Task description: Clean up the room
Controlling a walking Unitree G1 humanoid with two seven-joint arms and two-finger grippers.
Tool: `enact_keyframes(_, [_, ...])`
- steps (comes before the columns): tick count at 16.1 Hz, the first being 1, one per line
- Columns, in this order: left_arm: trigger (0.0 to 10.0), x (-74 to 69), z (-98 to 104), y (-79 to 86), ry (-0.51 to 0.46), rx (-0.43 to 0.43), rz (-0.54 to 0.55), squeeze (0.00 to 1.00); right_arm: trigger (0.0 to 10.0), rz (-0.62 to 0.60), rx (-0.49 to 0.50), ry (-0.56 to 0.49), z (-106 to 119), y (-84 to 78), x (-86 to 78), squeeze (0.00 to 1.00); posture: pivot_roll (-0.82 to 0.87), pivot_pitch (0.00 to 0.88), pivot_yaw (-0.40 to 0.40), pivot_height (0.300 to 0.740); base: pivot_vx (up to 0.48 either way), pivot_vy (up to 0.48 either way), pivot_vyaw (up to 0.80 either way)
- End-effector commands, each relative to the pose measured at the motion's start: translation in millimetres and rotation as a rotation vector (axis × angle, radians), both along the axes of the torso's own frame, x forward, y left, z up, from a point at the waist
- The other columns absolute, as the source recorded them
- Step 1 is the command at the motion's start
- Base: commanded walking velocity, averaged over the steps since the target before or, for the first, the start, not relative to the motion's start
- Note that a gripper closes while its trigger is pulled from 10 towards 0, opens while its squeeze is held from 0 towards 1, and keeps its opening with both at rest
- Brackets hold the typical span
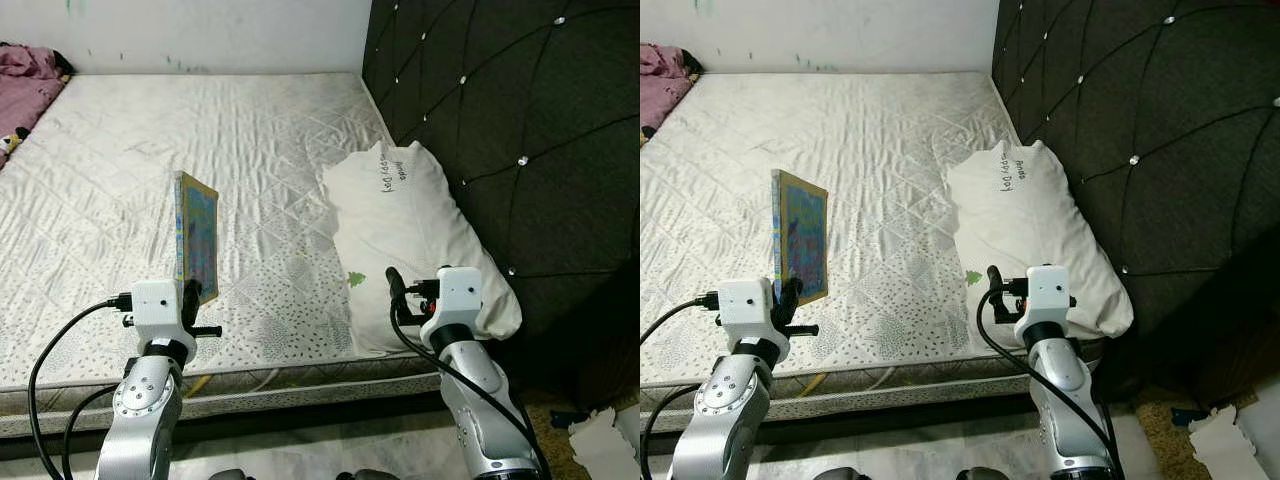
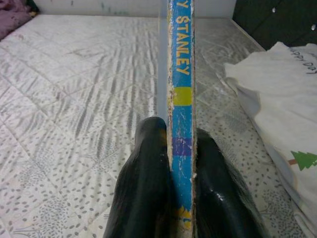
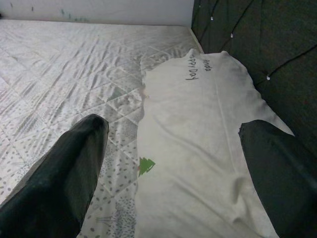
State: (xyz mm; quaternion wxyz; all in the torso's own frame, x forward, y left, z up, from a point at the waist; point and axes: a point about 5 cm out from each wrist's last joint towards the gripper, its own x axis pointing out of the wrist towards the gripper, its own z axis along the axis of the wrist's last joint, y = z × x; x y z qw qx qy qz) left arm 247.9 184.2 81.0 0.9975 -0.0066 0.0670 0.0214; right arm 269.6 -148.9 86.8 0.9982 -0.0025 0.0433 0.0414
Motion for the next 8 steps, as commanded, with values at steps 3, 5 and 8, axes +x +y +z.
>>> enact_keyframes(3, [10.0, 6.6, 10.9, -1.9, -0.038, 0.003, -0.023, 0.00, 10.0, 0.008, -0.007, -0.006, 3.8, 1.4, 3.4, 0.00, 0.01, 0.078, -0.012, 0.740, 0.000, 0.000, 0.00])
enact_keyframes(5, [10.0, 9.1, 12.0, -3.2, -0.042, 0.003, -0.029, 0.00, 10.0, 0.013, -0.005, -0.005, 4.1, 1.7, 4.8, 0.00, 0.01, 0.077, -0.015, 0.740, 0.000, 0.000, 0.00])
enact_keyframes(8, [10.0, 11.0, 12.6, -4.2, -0.045, 0.002, -0.031, 0.00, 10.0, 0.021, -0.003, -0.006, 4.5, 2.3, 5.7, 0.00, 0.01, 0.077, -0.016, 0.740, 0.000, 0.000, 0.00])
